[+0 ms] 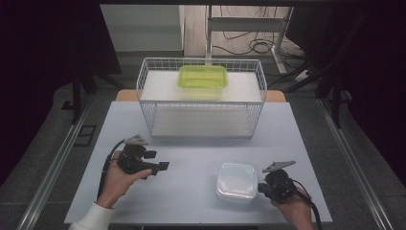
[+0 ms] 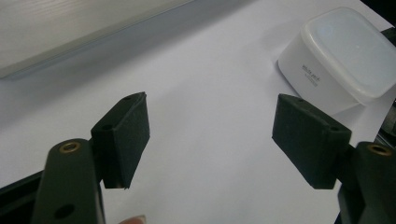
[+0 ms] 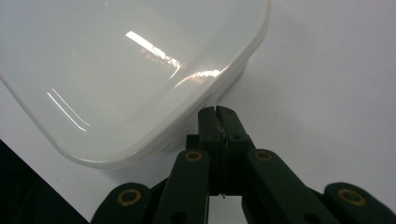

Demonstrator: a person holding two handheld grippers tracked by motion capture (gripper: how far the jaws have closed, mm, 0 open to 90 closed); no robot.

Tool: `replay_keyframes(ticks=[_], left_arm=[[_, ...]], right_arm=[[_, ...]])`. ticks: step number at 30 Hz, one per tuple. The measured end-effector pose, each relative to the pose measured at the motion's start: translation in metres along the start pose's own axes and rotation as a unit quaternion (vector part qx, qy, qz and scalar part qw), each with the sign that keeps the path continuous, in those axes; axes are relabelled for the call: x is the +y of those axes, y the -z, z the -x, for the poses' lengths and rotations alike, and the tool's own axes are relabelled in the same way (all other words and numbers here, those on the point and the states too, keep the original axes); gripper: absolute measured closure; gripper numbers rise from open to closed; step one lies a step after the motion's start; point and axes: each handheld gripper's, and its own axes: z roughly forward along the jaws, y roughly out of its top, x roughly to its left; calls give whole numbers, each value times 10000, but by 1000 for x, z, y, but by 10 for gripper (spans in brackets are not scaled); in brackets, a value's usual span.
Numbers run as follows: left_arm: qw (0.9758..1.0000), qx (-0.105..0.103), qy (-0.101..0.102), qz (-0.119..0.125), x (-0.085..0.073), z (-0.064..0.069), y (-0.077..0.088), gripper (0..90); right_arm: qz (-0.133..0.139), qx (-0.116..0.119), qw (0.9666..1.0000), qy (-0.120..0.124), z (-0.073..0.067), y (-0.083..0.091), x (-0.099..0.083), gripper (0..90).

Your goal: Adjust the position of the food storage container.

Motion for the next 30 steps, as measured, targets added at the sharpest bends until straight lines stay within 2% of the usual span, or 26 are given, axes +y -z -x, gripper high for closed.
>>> replay_keyframes(ticks=[5, 11, 20, 30], left_arm=[[10000, -17, -26, -24, 0, -1, 0, 270], [10000, -19, 19, -11, -1, -5, 0, 270], [10000, -16, 55, 9, -1, -6, 1, 270], [10000, 2, 80, 8, -2, -5, 1, 269]], right_arm=[[118, -28, 9999, 25, -5, -3, 8, 888], [139, -26, 9999, 77, -13, -11, 21, 889], [132, 169, 9993, 298, -33, -25, 36, 889], [181, 247, 9979, 563, -51, -42, 62, 889]])
